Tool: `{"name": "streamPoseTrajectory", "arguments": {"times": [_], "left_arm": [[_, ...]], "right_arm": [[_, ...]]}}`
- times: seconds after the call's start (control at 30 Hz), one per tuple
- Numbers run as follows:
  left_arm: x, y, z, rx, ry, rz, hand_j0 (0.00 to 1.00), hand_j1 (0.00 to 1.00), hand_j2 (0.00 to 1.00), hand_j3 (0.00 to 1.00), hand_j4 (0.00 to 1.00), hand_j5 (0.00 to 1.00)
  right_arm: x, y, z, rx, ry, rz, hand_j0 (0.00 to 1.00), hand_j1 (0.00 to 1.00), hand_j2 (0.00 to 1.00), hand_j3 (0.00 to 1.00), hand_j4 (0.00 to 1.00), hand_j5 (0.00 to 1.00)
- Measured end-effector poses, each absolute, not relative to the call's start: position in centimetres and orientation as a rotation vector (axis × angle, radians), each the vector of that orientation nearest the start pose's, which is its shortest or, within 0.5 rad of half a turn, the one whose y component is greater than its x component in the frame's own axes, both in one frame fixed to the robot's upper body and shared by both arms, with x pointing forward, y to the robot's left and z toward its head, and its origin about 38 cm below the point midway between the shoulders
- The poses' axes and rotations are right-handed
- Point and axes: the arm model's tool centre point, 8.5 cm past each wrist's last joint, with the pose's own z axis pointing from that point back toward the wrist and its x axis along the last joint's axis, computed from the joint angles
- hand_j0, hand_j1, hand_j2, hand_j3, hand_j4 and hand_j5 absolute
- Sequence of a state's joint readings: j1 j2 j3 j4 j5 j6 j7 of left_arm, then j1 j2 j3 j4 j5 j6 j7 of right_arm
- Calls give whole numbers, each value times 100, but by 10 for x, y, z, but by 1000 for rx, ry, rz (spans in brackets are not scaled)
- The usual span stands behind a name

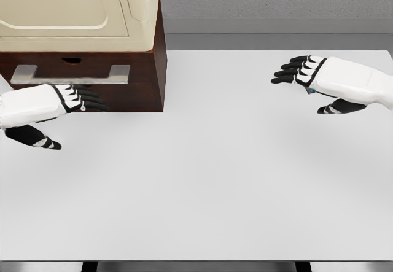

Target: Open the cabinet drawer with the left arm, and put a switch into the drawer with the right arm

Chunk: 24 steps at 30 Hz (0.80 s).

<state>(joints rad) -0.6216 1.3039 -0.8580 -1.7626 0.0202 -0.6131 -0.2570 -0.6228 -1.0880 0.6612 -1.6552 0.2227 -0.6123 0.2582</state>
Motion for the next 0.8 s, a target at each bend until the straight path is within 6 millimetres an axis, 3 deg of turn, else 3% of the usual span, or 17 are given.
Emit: {"name": "streamPoseTrajectory", "arguments": {"times": [0.1,0.17,0.33,0.5,0.8], "left_arm": [[335,350,244,122,-1519,-1915,100,100,100,100,100,100],[333,354,241,120,-1517,-1896,100,100,100,100,100,100],[341,358,266,200,-1573,-1885,100,100,100,100,100,100],[343,366,286,242,-1596,-1864,100,100,100,100,100,100],[346,365,298,261,-1635,-1848,100,100,100,100,100,100]], "right_arm": [[396,-324,297,657,2274,-2708,100,100,100,100,100,100],[396,-326,298,657,2281,-2710,100,100,100,100,100,100],[398,-331,317,640,2424,-2621,100,100,100,100,100,100],[396,-330,314,592,2457,-2624,100,100,100,100,100,100],[403,-304,303,554,2380,-2630,100,100,100,100,100,100]]}}
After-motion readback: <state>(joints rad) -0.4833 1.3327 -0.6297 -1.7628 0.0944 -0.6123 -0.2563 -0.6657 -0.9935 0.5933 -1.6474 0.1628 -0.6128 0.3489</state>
